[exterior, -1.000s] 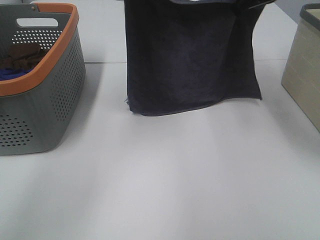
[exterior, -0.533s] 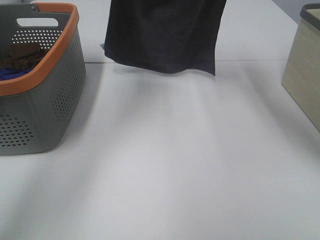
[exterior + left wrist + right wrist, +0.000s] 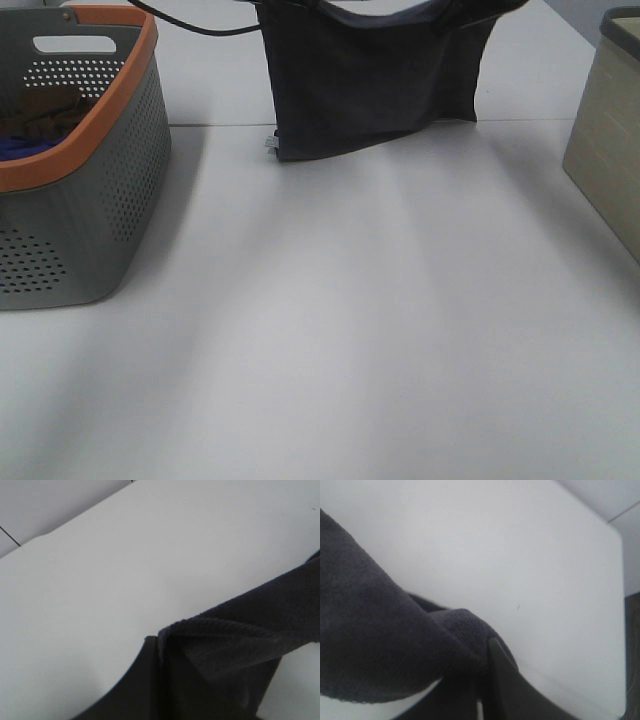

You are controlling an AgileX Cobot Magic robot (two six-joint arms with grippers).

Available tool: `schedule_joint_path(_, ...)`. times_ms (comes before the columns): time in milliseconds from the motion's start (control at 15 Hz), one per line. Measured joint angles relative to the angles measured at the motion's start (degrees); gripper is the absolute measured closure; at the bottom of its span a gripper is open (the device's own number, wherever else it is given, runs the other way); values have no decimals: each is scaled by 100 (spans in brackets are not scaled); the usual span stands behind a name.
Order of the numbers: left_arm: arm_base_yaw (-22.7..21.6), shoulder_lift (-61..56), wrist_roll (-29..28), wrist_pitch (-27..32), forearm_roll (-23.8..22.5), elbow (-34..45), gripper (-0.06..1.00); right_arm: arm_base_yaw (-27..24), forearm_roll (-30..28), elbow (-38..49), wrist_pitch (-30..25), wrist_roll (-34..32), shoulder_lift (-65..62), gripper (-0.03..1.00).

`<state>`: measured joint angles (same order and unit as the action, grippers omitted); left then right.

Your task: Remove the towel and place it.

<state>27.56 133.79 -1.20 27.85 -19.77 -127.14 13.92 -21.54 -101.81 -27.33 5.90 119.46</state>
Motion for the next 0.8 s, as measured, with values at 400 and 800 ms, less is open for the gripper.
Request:
schedule_joint_path(400, 143, 155, 1329, 2842, 1679, 0, 94, 0, 2000, 143, -2922, 1140, 57, 97)
schedule_joint_path(800, 143, 464, 1919, 4137, 2406, 160, 94, 0, 2257, 235, -4211, 1301, 418, 97)
